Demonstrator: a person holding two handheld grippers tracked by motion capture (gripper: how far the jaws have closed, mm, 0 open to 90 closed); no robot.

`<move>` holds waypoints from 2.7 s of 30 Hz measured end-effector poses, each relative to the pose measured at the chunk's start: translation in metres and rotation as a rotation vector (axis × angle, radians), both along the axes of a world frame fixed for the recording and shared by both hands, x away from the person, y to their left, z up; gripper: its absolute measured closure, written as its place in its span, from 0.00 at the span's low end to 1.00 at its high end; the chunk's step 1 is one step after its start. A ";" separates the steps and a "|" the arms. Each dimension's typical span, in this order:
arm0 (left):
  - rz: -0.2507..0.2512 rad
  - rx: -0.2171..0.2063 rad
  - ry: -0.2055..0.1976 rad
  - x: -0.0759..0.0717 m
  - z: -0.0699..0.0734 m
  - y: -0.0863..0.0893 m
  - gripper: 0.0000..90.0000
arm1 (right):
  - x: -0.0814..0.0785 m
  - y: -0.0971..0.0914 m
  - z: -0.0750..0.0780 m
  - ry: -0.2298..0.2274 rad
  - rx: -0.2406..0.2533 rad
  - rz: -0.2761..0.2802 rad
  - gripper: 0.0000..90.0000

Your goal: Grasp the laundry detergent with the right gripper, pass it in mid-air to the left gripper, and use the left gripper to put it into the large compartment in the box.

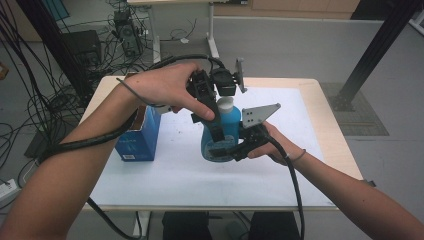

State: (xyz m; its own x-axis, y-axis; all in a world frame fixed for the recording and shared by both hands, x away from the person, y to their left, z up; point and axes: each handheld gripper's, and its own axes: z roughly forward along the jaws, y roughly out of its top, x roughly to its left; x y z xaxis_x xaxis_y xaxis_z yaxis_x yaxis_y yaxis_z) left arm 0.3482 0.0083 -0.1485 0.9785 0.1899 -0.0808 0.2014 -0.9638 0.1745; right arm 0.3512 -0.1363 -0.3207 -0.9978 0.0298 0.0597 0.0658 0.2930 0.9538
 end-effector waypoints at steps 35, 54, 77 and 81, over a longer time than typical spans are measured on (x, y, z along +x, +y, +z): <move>0.003 -0.019 -0.021 0.003 0.001 -0.001 0.11 | 0.000 0.003 0.002 -0.004 0.003 0.018 0.45; -0.029 -0.030 -0.020 0.004 -0.001 -0.008 0.22 | -0.001 0.004 0.005 -0.007 0.002 0.028 0.45; 0.020 -0.037 -0.008 0.008 0.000 -0.010 0.38 | 0.002 0.004 0.004 -0.003 0.004 0.024 0.45; 0.023 -0.039 -0.008 0.008 -0.001 -0.010 0.38 | 0.002 0.004 0.003 -0.001 0.005 0.021 0.45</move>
State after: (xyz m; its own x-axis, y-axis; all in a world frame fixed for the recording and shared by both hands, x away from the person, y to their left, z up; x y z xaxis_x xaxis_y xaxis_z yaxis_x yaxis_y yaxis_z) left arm 0.3567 -0.0013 -0.1494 0.9745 0.2095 -0.0805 0.2222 -0.9512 0.2141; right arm 0.3536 -0.1326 -0.3173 -0.9982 0.0087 0.0589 0.0589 0.2894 0.9554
